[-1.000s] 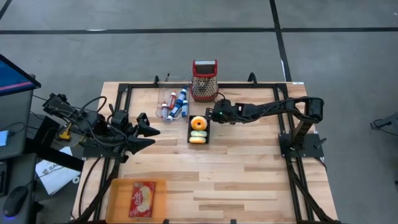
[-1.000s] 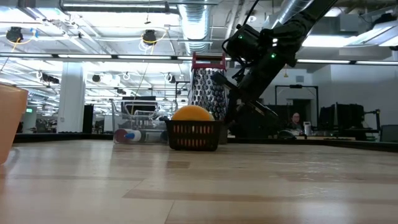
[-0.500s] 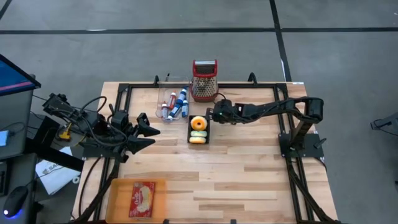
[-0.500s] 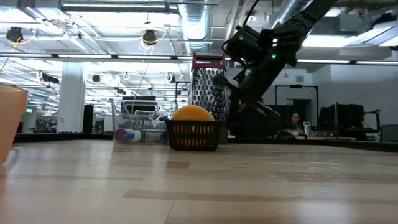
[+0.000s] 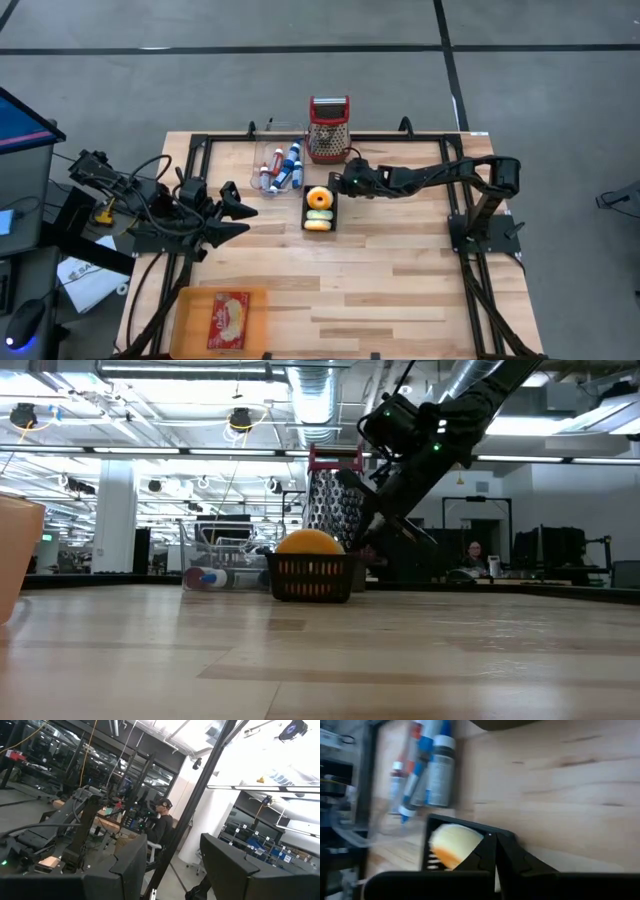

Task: Pick & Place Food Item
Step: Adjust the black bin, then return to Home Position

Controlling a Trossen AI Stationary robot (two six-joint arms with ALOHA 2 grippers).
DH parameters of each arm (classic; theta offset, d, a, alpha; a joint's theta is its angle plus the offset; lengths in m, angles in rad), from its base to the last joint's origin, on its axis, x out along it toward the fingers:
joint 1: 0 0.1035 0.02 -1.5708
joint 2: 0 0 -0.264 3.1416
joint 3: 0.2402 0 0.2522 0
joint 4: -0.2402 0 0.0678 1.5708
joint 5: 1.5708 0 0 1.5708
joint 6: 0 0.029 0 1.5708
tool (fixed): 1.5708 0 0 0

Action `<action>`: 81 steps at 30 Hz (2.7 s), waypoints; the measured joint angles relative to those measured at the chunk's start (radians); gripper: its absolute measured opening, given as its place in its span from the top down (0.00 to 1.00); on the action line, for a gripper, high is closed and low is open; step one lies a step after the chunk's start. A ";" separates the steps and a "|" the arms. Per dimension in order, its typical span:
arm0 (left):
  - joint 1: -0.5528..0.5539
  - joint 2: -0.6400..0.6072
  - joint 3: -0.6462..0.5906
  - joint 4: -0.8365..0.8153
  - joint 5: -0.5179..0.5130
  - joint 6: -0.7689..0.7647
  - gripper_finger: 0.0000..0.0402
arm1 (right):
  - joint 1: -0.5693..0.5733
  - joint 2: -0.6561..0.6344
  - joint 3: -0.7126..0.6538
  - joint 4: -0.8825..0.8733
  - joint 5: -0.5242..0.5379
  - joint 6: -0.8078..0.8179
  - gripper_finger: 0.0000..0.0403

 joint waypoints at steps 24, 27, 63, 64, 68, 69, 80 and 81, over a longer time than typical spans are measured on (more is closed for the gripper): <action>0.007 -0.426 -0.192 -0.483 -0.128 0.198 0.76 | 0.277 -0.344 -0.132 0.521 -0.004 -0.490 1.00; 0.051 -0.418 -0.372 -0.203 -0.109 0.295 0.82 | 0.337 -0.413 -0.192 0.520 0.091 -0.474 1.00; 0.530 -0.851 -0.748 -0.479 0.617 0.172 0.99 | 0.749 -0.411 -0.230 0.521 0.612 -0.280 1.00; 0.530 -0.852 -0.750 -0.494 0.617 0.175 0.99 | 0.749 -0.411 -0.230 0.520 0.612 -0.280 1.00; 0.530 -0.852 -0.754 -0.494 0.600 0.197 0.99 | 0.749 -0.411 -0.230 0.520 0.609 -0.276 1.00; 0.530 -0.852 -0.759 -0.494 0.595 0.201 0.99 | 0.749 -0.411 -0.230 0.520 0.604 -0.266 1.00; 0.530 -0.823 -0.781 -0.457 0.493 0.198 0.99 | 0.749 -0.411 -0.230 0.511 0.545 -0.313 1.00; 0.530 -0.815 -0.782 -0.452 0.493 0.197 0.98 | 0.749 -0.411 -0.230 0.514 0.535 -0.331 1.00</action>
